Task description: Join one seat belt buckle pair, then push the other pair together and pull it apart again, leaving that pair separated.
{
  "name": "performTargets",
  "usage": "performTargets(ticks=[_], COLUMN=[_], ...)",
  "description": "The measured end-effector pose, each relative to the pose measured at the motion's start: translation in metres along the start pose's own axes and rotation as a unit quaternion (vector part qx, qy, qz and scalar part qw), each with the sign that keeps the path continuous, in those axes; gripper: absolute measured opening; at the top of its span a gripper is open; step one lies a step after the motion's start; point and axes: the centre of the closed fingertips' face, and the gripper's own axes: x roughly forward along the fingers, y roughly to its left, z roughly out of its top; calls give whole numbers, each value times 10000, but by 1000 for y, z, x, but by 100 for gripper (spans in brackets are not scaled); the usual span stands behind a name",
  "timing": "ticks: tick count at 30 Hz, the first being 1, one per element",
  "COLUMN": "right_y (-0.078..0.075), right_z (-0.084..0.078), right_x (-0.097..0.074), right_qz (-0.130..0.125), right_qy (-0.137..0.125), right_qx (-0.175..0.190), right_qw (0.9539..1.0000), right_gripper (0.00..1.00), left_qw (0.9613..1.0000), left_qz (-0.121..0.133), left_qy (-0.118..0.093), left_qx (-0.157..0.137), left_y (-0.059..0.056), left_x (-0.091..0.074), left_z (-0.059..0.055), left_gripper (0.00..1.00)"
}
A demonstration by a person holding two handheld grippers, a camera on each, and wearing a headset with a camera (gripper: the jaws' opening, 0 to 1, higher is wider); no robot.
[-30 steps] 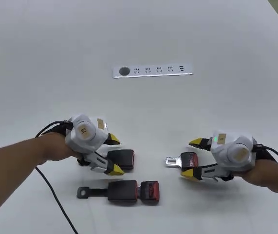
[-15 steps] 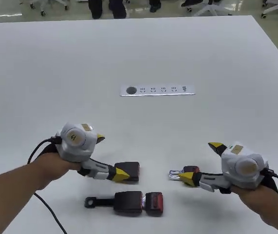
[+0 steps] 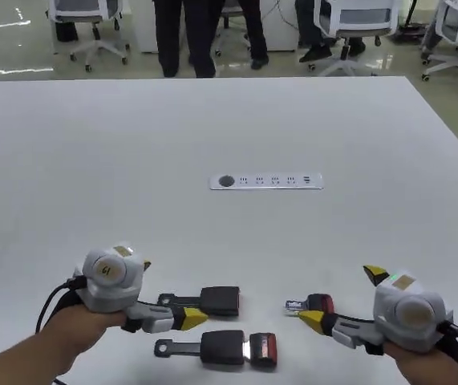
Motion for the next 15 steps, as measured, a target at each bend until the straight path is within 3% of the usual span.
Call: performTargets(ticks=[1, 7, 15], right_y=[4, 4, 18], right_z=[1, -1, 1], right_x=[-6, -25, -59], right_qz=[-47, -150, -284], right_qy=[-26, -152, -369], right_qx=[10, 46, 93], right_qw=[10000, 9998, 9989], right_gripper=[95, 97, 99], left_qw=[9999, 9983, 9955], left_qz=[56, 218, 422], left_qy=[-135, -487, -753], left_qx=[-60, -217, -387], left_y=[-1, 0, -9], left_x=[-6, -32, -65], left_z=[2, -6, -20], left_gripper=[100, 100, 100])
